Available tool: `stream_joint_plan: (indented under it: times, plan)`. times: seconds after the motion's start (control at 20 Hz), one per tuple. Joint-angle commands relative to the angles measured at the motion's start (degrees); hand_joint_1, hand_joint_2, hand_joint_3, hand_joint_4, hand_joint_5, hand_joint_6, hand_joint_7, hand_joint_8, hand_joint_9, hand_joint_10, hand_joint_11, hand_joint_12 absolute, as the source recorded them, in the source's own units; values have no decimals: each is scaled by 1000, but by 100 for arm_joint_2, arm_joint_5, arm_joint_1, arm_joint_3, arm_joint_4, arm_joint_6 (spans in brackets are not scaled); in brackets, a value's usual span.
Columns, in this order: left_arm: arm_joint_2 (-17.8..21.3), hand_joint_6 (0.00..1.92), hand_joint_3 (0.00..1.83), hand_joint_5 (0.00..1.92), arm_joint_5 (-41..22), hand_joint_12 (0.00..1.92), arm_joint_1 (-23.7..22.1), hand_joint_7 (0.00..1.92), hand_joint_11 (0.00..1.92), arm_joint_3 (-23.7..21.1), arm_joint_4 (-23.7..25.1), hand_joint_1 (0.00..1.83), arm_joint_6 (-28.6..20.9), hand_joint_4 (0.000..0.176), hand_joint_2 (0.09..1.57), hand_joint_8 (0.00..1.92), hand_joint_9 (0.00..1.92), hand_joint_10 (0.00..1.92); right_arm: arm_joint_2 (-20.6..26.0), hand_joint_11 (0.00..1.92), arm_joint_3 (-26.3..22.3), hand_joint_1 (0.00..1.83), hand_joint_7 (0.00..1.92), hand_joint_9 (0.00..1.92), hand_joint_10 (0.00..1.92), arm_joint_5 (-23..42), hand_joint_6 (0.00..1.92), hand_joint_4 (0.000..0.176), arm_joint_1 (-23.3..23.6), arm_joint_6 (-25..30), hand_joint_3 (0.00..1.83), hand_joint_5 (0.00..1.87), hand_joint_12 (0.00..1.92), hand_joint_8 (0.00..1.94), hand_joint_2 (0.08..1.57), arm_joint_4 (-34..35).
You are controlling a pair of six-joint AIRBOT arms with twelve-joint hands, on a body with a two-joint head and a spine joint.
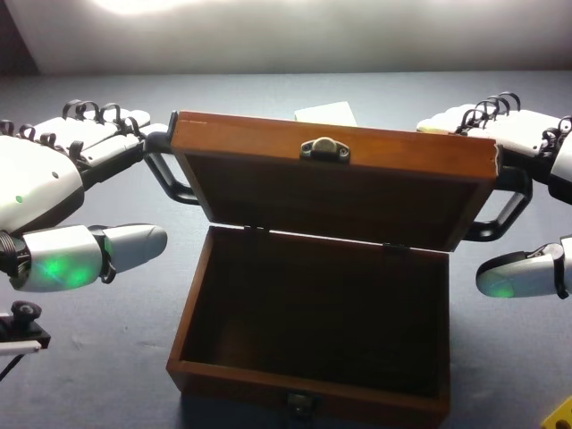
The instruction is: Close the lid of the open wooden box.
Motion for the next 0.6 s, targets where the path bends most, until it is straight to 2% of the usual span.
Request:
stream_joint_plan:
  times: [0.0,0.05,0.1,0.15,0.25,0.35,0.45,0.55]
  plan:
    - [36,3,11,65,-713,44,-32,22,82,-10,-40,0,-21,0,1296,5,26,3,-7,0,-26,485,0,0,0,721,0,14,15,65,0,0,0,0,962,161]
    - [37,3,5,66,-716,51,-28,36,96,-11,-41,0,-21,0,1286,9,44,10,-7,0,-28,467,0,0,0,723,0,0,15,66,0,0,0,0,963,160]
    - [38,3,3,67,-721,51,-23,31,98,-13,-43,0,-21,0,1283,6,44,9,-7,0,-33,462,0,0,0,727,0,1,9,68,0,0,0,0,959,158]
    - [39,5,9,72,-733,49,-16,30,92,-16,-50,0,-24,0,1296,5,39,6,-7,0,-40,459,0,0,0,734,0,18,2,69,0,0,0,0,958,157]
    - [40,4,13,71,-745,49,-8,25,89,-19,-56,0,-25,0,1311,3,35,5,-7,0,-49,457,0,0,0,740,0,27,-7,69,0,0,0,0,960,156]
    - [41,0,10,62,-754,50,0,26,93,-21,-60,0,-28,0,1310,3,36,4,-7,0,-54,455,0,0,0,747,0,63,-14,69,0,0,0,0,964,156]
    - [42,1,8,64,-772,52,16,34,94,-27,-68,0,-33,0,1310,6,41,6,-7,0,-70,451,0,0,0,761,0,73,-30,69,4,0,0,0,973,156]
    - [42,7,7,81,-787,59,28,44,107,-30,-74,0,-39,0,1312,8,56,10,-7,0,-81,475,0,0,0,774,0,101,-40,69,4,0,0,0,977,156]
